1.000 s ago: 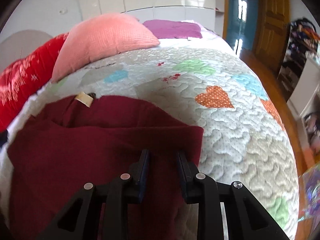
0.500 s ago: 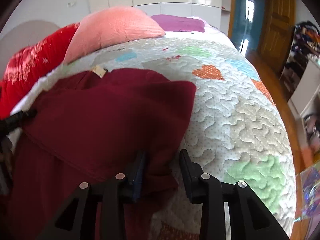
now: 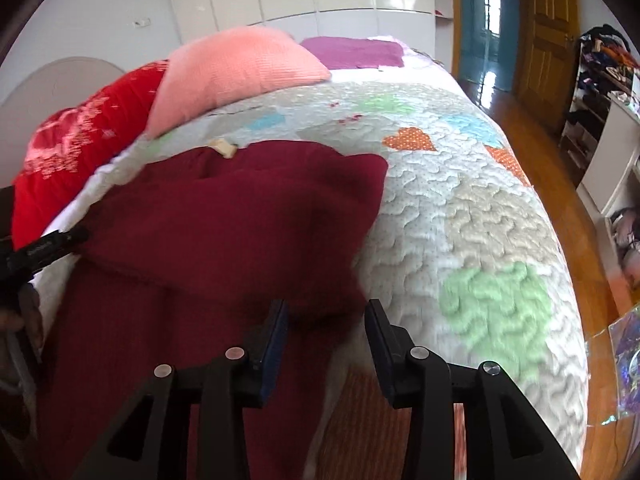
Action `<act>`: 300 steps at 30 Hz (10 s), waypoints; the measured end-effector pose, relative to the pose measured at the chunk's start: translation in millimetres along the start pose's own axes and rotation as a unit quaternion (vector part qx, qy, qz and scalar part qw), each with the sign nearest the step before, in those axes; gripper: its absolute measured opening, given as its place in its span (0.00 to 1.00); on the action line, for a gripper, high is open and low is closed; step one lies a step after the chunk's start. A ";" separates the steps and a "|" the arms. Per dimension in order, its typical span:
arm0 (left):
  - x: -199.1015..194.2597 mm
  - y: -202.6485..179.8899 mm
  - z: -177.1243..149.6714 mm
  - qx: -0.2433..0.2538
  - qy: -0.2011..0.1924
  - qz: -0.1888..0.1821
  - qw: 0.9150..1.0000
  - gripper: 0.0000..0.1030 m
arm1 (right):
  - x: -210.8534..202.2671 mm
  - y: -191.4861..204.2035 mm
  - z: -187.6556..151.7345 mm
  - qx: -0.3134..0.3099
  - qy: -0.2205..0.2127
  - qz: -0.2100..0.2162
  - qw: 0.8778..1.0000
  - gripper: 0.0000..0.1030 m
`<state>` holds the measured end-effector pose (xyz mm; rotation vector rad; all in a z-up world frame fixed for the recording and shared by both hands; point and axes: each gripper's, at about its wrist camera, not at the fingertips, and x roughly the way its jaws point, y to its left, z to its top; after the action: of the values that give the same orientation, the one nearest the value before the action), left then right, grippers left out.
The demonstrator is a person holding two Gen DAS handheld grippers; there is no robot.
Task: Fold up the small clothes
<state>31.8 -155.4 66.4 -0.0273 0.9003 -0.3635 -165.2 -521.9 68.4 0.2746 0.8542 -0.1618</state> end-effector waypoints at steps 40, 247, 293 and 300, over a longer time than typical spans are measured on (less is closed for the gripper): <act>-123.3 38.8 -177.4 0.014 0.095 -0.015 0.995 0.69 | -84.9 14.6 -152.7 -0.024 0.030 0.054 0.998 0.08; 55.1 15.6 26.9 -0.106 0.054 -0.112 0.987 0.44 | 73.9 -18.4 33.3 0.117 -0.042 0.057 0.991 0.39; -13.8 -23.5 1.9 0.018 0.043 0.005 0.999 0.11 | -11.9 -6.2 -1.1 0.068 -0.072 0.036 0.994 0.08; 6.8 3.4 2.3 -0.035 0.059 0.021 0.997 0.10 | 30.1 -7.5 1.7 0.064 -0.025 -0.008 0.998 0.08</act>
<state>38.4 -154.7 62.0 -0.0515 1.0290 -0.2975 -146.3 -530.4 45.2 0.3819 0.7979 -0.2379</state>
